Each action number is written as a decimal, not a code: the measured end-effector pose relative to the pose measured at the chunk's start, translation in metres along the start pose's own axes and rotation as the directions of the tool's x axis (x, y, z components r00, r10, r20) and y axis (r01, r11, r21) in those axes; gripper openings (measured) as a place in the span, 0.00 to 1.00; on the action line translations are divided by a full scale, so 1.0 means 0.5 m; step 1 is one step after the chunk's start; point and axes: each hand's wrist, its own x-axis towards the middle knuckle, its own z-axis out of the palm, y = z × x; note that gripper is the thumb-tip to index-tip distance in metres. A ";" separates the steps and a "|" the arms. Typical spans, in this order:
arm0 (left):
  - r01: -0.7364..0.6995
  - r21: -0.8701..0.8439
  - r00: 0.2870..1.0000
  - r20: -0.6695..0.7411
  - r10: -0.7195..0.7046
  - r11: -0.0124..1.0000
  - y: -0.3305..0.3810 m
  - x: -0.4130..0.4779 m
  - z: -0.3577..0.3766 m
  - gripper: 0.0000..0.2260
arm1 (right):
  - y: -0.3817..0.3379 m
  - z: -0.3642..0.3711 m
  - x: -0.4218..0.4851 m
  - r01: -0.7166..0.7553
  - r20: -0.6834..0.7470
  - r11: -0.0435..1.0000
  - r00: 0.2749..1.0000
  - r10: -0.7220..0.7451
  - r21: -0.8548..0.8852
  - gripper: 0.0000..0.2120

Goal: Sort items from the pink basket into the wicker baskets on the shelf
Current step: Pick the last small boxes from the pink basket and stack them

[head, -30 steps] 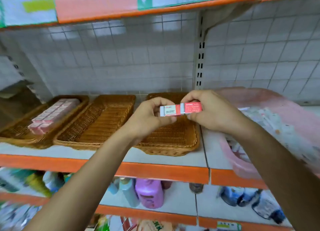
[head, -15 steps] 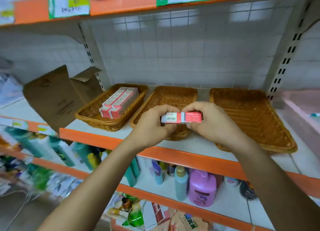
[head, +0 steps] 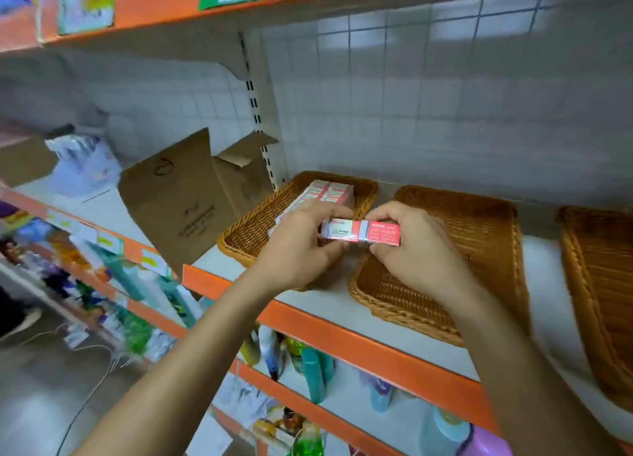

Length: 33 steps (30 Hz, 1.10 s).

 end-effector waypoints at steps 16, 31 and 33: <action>-0.106 0.131 0.993 0.072 0.097 0.986 -0.243 0.066 -0.061 0.18 | -0.058 0.161 0.131 -0.167 -0.098 0.980 0.983 0.156 -0.110 0.19; -0.226 0.099 0.956 0.215 0.201 0.969 -0.347 0.076 -0.043 0.15 | -0.077 0.270 0.147 -0.348 -0.282 0.895 0.861 0.423 0.278 0.16; -0.230 0.125 0.956 0.217 0.199 0.965 -0.351 0.077 -0.039 0.16 | -0.076 0.274 0.146 -0.345 -0.295 0.894 0.856 0.425 0.286 0.16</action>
